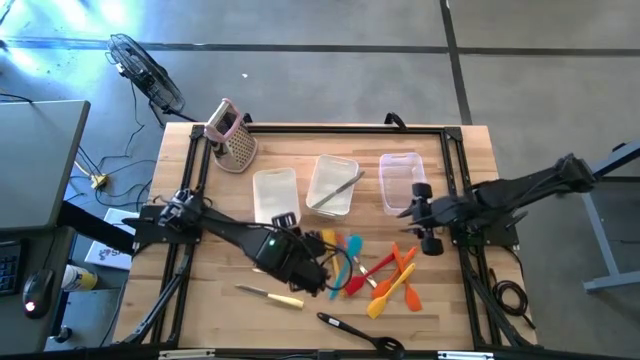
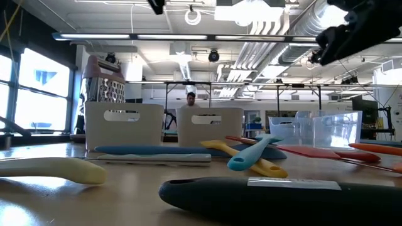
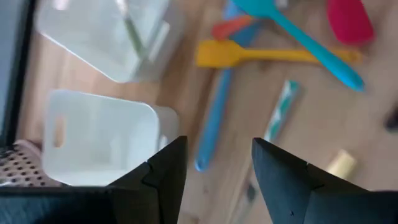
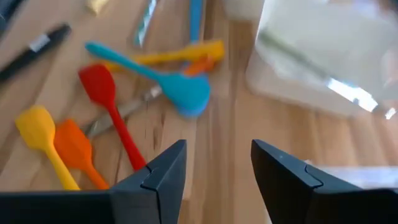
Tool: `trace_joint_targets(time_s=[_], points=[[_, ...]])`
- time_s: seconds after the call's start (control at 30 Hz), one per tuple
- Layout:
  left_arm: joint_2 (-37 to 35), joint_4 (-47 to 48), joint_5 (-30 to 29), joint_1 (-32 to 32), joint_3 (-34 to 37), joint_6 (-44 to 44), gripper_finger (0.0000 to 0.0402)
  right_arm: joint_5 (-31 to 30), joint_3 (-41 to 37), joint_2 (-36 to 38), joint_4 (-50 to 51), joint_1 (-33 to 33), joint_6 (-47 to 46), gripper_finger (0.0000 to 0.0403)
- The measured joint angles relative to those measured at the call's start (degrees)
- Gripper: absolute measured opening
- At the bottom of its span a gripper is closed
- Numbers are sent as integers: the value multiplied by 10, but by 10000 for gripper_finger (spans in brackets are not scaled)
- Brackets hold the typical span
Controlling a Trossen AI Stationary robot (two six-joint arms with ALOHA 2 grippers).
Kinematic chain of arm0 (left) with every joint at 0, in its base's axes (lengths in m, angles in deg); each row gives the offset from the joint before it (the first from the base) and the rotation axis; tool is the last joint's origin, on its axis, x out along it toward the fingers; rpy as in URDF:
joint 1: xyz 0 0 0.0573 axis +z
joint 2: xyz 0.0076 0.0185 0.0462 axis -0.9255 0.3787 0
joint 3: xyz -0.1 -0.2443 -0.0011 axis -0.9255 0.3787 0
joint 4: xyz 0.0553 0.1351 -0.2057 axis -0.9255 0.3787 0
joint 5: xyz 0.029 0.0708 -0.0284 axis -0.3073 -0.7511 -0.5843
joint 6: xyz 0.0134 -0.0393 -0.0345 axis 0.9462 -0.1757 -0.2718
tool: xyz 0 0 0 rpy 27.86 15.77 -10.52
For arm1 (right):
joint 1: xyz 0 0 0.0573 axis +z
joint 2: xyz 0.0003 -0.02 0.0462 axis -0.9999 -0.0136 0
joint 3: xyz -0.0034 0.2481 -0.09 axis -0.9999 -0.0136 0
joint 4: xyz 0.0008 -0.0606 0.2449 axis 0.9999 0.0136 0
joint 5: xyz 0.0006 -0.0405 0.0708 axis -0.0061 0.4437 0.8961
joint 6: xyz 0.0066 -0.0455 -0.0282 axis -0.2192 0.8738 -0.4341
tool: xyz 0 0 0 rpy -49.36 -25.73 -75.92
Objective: Pick & Place Kitchen Items
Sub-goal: Put the red spatula into the transparent bin
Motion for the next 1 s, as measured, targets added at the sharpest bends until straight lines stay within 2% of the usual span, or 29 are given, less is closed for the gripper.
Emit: trace_joint_targets(time_s=[0.1, 0.2, 0.3, 0.5, 0.67, 1.0], points=[[0, -1, 1, -18, 0, -1, 173, 1, 0, -55, 0, 15, -7, 173], [0, -1, -25, -35, 0, -8, 173, 0, 0, -106, -8, 29, 20, 173], [0, -1, -49, -50, 0, -21, 173, 1, 0, -148, -44, 45, 60, 173], [1, -1, -102, -68, 0, -55, 173, 11, 0, -209, -125, 89, 81, 173], [1, -1, -107, -67, 0, -63, 173, 10, 0, -265, -160, 128, 99, 173], [1, -14, -127, -66, 0, -67, 173, 16, 1, -343, -253, 132, 107, 173]])
